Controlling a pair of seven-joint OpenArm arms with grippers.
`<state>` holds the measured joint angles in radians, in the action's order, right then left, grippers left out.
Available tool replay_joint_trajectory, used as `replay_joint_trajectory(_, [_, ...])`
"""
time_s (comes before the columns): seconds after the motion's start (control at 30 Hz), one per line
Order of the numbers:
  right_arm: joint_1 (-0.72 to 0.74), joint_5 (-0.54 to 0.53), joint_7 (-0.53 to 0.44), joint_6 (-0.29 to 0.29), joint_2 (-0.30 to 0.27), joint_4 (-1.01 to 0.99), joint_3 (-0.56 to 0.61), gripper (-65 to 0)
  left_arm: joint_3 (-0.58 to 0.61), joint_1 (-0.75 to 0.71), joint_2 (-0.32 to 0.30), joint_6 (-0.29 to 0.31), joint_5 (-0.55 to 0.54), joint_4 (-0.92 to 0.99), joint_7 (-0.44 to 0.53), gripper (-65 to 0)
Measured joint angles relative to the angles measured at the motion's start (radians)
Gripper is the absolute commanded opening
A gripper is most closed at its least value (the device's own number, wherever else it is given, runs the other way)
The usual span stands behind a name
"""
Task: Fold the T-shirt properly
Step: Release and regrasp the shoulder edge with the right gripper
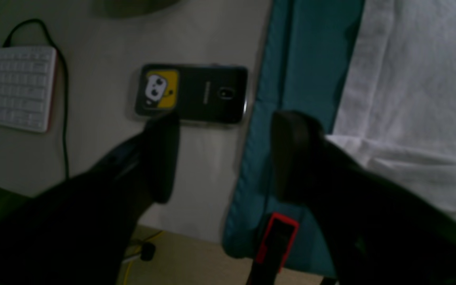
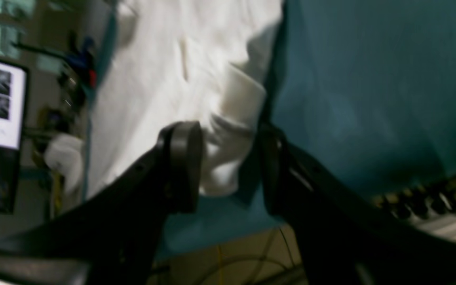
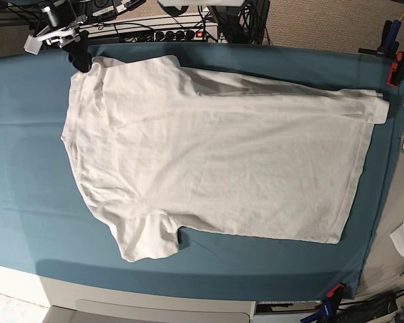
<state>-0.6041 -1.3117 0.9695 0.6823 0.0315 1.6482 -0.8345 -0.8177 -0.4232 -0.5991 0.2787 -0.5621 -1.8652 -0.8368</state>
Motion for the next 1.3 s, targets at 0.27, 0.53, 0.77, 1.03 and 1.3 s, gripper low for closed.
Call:
replay_joint_trajectory(0.27, [-0.003, 0.107, -0.009, 0.0, 0.0, 0.003, 0.0, -32.6, 0.0, 0.002, 0.0, 0.0, 0.0, 0.0, 0.004, -28.1])
replay_joint_trajectory(0.53, [0.036, 0.111, -0.053, -0.001, 0.0, 0.003, 0.0, -32.6, 0.0, 0.002, 0.0, 0.0, -0.001, 0.0, 0.007, -28.1])
replay_joint_trajectory(0.77, [0.071, 0.141, -0.046, -0.001, 0.001, 0.003, 0.0, -62.8, 0.0, 0.002, 0.0, 0.0, -0.031, 0.0, -0.023, -28.1])
replay_joint_trajectory(1.03, [0.072, 0.141, -0.031, 0.0, 0.0, 0.003, 0.0, -65.0, 0.0, -0.055, 0.003, 0.026, -0.192, 0.108, -0.087, -28.1])
replay_joint_trajectory(1.3, [0.072, 0.14, -0.027, 0.0, -0.001, 0.003, 0.0, -65.0, 0.0, -0.029, 0.009, 0.116, -0.421, 0.354, -0.166, -28.1])
